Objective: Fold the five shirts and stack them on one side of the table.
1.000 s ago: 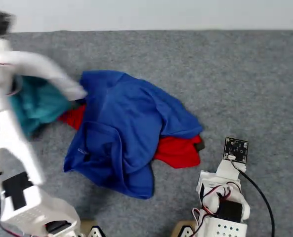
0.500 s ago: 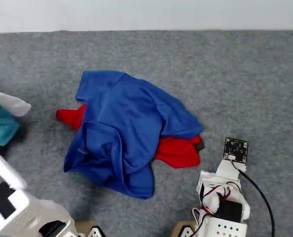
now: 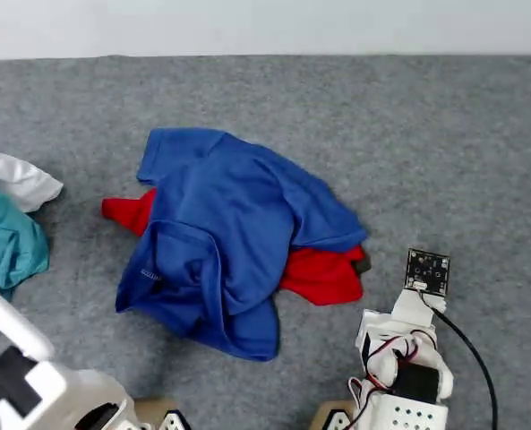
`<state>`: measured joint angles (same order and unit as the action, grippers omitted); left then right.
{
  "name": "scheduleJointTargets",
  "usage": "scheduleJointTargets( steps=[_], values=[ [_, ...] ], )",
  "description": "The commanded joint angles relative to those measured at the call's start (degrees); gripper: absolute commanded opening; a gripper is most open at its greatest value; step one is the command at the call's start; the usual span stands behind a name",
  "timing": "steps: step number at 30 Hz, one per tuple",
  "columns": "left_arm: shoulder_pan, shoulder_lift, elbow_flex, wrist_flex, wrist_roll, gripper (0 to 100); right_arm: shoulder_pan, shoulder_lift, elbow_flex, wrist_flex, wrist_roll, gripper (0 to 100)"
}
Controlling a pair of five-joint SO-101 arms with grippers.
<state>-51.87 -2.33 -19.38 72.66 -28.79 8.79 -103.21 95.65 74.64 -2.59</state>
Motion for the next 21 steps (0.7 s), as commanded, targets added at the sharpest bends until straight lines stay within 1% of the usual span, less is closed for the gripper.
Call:
scheduleJointTargets(
  steps=[1,3,6,8,13,19,21],
  values=[
    [4.92,-7.38,-2.15,7.56,-4.04,30,-0.04,-0.57,0.79,0.13,0.44,0.9],
    [9.41,-10.29,-2.15,14.86,-6.42,29,-0.04,-0.57,0.79,0.13,0.44,0.9],
    [17.14,-14.24,-2.15,24.09,-6.68,29,-0.04,-0.57,0.79,0.13,0.44,0.9],
    [22.51,-16.53,-1.71,28.13,-6.51,29,-0.04,-0.57,0.79,0.13,0.44,0.9],
    [34.2,-20.13,9.89,27.69,-5.54,29,-0.04,-0.57,0.79,0.13,0.44,0.9],
    [47.65,-20.22,23.43,27.43,-5.27,29,-0.04,-0.57,0.79,0.13,0.44,0.9],
    [52.22,-20.22,26.33,27.25,-3.16,29,-0.04,-0.57,0.79,0.13,0.44,0.9]
  ],
)
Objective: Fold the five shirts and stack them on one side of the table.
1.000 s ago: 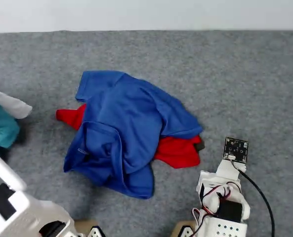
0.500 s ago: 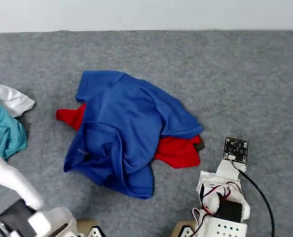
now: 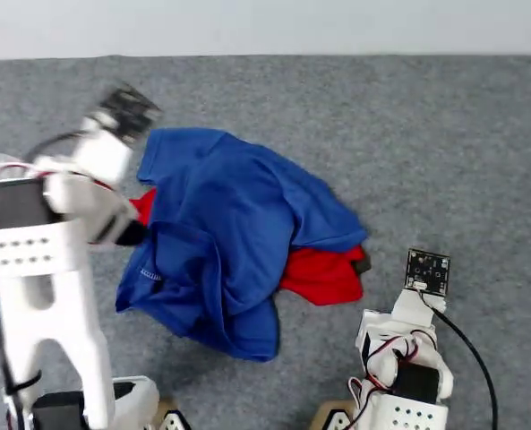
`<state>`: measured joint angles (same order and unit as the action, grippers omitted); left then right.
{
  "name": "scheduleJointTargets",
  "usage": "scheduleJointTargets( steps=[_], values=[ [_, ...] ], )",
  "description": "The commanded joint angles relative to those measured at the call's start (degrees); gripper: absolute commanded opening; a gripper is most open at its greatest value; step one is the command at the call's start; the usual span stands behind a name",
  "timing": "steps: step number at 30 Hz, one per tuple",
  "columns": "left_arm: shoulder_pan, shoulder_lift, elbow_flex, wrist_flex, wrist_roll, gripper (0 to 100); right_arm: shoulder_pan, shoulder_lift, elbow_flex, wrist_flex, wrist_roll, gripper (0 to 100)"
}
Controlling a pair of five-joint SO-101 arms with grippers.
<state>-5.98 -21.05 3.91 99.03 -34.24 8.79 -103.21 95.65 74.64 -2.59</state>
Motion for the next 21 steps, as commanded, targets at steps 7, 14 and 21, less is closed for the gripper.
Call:
scheduleJointTargets(
  steps=[7,14,21],
  values=[
    [18.55,-1.49,11.38,-4.84,9.32,29,-0.04,-0.57,0.79,0.13,0.44,0.9],
    [24.7,-1.49,21.67,-14.59,12.75,30,-0.04,-0.57,0.79,0.13,0.44,0.9],
    [27.52,-0.88,25.45,-22.77,12.75,30,-0.04,-0.57,0.79,0.13,0.44,0.9]
  ],
)
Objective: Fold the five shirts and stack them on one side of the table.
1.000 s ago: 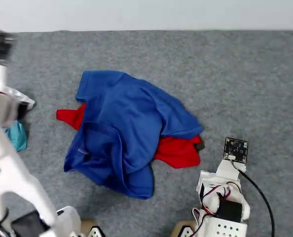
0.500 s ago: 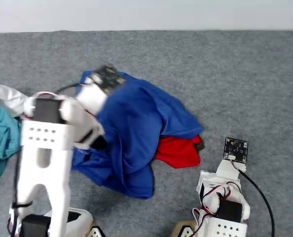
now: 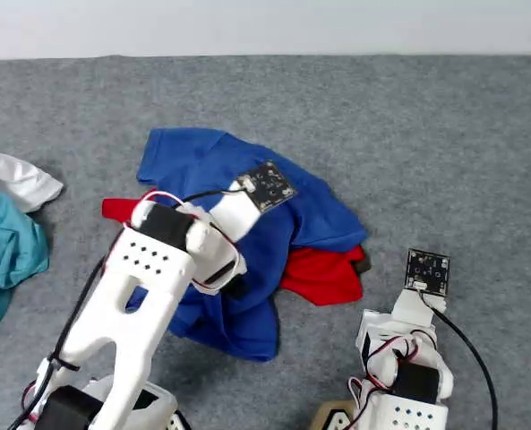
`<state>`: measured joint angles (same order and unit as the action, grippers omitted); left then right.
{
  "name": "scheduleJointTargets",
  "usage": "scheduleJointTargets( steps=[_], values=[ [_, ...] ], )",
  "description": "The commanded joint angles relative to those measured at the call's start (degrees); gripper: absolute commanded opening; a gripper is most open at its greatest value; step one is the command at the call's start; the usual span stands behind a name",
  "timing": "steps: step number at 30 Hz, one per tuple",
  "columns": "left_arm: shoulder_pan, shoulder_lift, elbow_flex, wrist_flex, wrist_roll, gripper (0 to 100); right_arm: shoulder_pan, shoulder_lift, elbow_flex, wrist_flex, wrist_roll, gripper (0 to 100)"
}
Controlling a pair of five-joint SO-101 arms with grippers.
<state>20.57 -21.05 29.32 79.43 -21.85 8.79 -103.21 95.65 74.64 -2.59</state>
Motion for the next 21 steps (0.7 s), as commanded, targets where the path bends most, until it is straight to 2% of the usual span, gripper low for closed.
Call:
scheduleJointTargets(
  steps=[1,7,14,21],
  values=[
    [1.23,0.09,-0.13,-3.78,0.35,29,-0.04,-0.57,0.79,0.13,0.44,0.9],
    [1.41,9.85,-0.92,-8.18,0.44,29,-0.04,-0.57,0.79,0.13,0.44,0.9],
    [1.58,18.02,-11.3,-8.26,3.69,30,-0.04,-0.57,0.79,0.13,0.44,0.9],
    [5.01,28.13,-15.96,-8.7,3.96,29,-0.04,-0.57,0.79,0.13,0.44,0.9]
  ],
)
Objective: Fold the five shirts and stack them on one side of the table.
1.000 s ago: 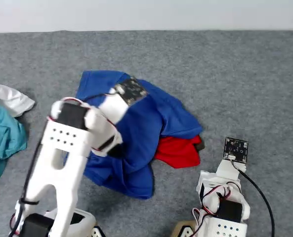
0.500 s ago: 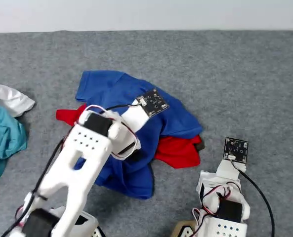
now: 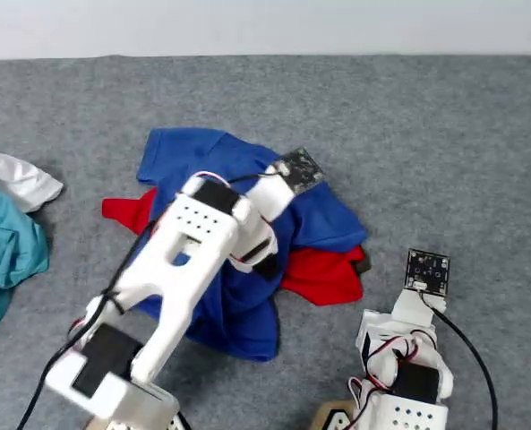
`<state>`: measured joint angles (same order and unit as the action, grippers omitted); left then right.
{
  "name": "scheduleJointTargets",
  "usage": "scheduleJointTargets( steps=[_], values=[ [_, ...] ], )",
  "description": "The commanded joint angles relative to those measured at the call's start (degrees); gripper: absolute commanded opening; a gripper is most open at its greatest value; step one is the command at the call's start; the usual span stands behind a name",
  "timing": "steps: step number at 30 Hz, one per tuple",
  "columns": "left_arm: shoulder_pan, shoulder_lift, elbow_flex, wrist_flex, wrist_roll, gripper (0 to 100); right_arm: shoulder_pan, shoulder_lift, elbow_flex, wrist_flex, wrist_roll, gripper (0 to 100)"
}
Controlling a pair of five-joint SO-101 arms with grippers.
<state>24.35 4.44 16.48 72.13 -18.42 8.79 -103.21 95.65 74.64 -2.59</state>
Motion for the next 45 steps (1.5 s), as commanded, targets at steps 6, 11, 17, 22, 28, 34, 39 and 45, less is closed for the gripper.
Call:
scheduleJointTargets(
  steps=[6,11,17,22,28,34,39,45],
  values=[
    [0.26,14.68,-10.15,-1.41,4.92,26,-0.04,-0.57,0.79,0.13,0.44,0.9],
    [-2.55,19.96,-17.8,-0.18,4.92,2,-0.04,-0.57,0.79,0.13,0.44,0.9],
    [-6.77,17.23,-27.03,11.96,5.19,0,-0.04,-0.57,0.79,0.13,0.44,0.9],
    [-13.27,8.0,-32.22,17.67,5.27,0,-0.04,-0.57,0.79,0.13,0.44,0.9],
    [-22.59,-5.19,-35.38,17.85,5.27,0,-0.04,-0.57,0.79,0.13,0.44,0.9],
    [-33.05,-13.01,-39.69,17.76,5.27,0,-0.04,-0.57,0.79,0.13,0.44,0.9],
    [-45.01,-13.89,-43.91,16.97,4.22,0,-0.04,-0.57,0.79,0.13,0.44,0.9],
    [-57.67,-13.98,-47.96,6.77,2.55,0,-0.04,-0.57,0.79,0.13,0.44,0.9]
  ],
)
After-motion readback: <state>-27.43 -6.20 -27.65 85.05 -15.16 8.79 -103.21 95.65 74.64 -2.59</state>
